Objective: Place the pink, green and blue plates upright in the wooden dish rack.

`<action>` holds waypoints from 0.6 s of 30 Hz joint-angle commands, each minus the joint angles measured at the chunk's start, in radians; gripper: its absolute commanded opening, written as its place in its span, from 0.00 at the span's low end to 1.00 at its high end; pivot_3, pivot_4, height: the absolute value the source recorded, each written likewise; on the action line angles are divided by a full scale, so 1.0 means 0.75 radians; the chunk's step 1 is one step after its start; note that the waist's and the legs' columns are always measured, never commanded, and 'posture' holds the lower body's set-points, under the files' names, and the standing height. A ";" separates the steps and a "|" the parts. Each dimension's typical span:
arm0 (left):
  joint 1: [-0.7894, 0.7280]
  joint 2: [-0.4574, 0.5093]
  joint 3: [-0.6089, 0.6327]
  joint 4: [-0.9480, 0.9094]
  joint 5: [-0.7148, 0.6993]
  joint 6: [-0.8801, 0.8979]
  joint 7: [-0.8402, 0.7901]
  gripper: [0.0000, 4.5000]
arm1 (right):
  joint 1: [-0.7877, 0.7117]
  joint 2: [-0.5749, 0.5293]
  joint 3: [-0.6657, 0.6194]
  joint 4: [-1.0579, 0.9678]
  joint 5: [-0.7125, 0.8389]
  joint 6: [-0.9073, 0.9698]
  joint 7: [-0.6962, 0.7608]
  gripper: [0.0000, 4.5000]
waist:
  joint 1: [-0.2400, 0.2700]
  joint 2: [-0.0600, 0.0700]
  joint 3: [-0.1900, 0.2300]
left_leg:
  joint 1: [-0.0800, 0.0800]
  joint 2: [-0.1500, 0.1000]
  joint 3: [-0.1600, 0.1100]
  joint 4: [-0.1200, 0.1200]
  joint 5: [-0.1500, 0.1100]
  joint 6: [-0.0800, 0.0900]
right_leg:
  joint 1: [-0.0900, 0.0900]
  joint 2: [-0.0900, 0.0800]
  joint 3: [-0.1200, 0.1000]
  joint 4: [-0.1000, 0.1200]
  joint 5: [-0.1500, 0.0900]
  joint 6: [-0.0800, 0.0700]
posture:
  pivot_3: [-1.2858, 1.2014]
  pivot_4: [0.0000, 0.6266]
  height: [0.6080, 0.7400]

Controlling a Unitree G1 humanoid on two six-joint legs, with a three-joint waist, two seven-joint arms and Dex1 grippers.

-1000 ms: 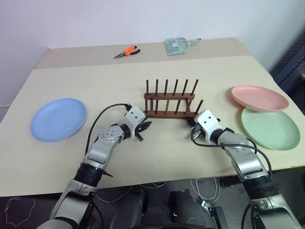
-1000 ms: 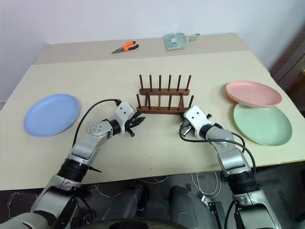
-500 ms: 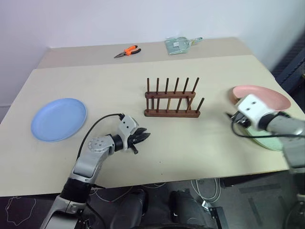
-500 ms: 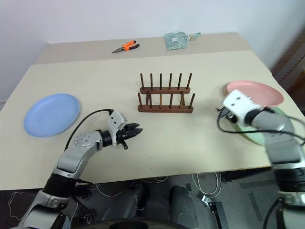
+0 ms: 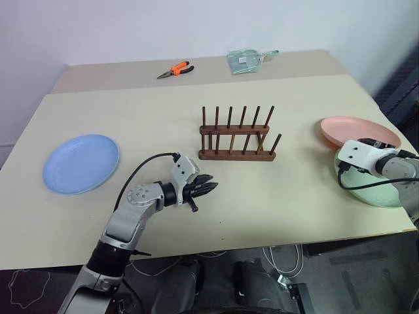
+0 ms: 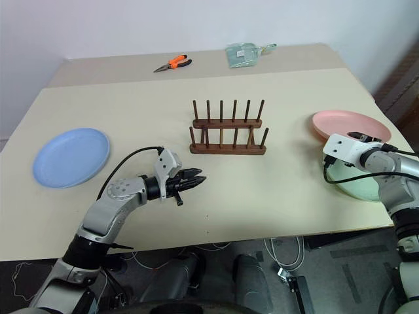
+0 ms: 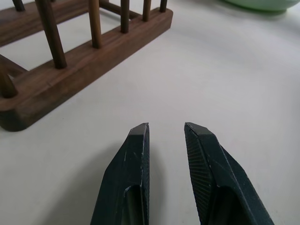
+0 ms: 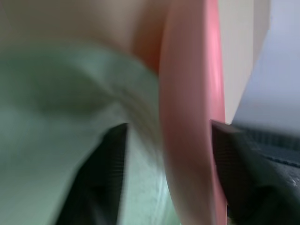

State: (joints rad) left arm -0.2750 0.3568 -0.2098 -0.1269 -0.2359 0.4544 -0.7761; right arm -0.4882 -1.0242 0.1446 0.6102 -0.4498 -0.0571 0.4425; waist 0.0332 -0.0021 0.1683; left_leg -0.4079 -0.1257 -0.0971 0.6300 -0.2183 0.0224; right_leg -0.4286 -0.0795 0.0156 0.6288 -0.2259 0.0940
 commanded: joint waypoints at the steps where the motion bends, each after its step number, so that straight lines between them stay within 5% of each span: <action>1: 0.028 0.020 0.014 -0.069 -0.012 -0.007 0.005 0.26 | -0.049 -0.018 -0.003 0.027 -0.025 -0.068 -0.043 0.05 | 0.000 0.000 0.000 | 0.000 0.000 0.000 0.000 0.000 0.000 | 0.000 0.000 0.000 0.000 0.000 0.000 | 0.52 0.24 0.91; 8: 0.060 0.053 0.037 -0.100 -0.023 0.003 0.021 0.26 | -0.030 -0.035 -0.153 -0.271 0.115 -0.094 0.003 0.01 | -0.007 0.005 0.002 | 0.000 0.000 0.001 0.001 0.000 0.000 | 0.000 0.000 0.001 0.000 0.000 0.000 | 0.52 0.24 0.91; 11: 0.048 0.055 0.040 -0.080 -0.024 -0.009 0.027 0.26 | -0.036 0.162 -0.347 -0.558 0.498 0.019 0.079 0.01 | -0.022 0.004 0.003 | 0.000 0.001 0.001 0.000 0.000 0.000 | 0.000 0.001 0.001 0.001 0.002 0.003 | 0.52 0.24 0.91; 14: 0.035 0.045 0.039 -0.072 -0.027 -0.016 0.029 0.26 | -0.051 0.417 -0.541 -0.895 1.012 0.430 0.086 0.01 | -0.029 0.002 0.004 | 0.000 0.002 -0.001 0.000 0.000 0.000 | 0.000 0.002 0.001 0.001 0.003 0.005 | 0.52 0.24 0.91; 18: 0.024 0.041 0.033 -0.064 -0.023 -0.029 0.030 0.26 | -0.011 0.655 -0.656 -1.221 1.463 0.801 -0.078 0.01 | -0.020 0.001 0.004 | -0.001 0.001 -0.004 0.001 0.000 0.001 | 0.000 0.001 -0.001 0.001 0.003 0.005 | 0.52 0.24 0.91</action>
State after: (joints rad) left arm -0.2445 0.3893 -0.1963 -0.1577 -0.2482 0.4518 -0.7559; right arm -0.4991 -0.5457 -0.2884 -0.2108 0.5285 0.4616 0.4362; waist 0.0183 -0.0011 0.1714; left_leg -0.4089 -0.1253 -0.1004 0.6307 -0.2188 0.0233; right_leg -0.4285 -0.0788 0.0151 0.6292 -0.2240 0.0975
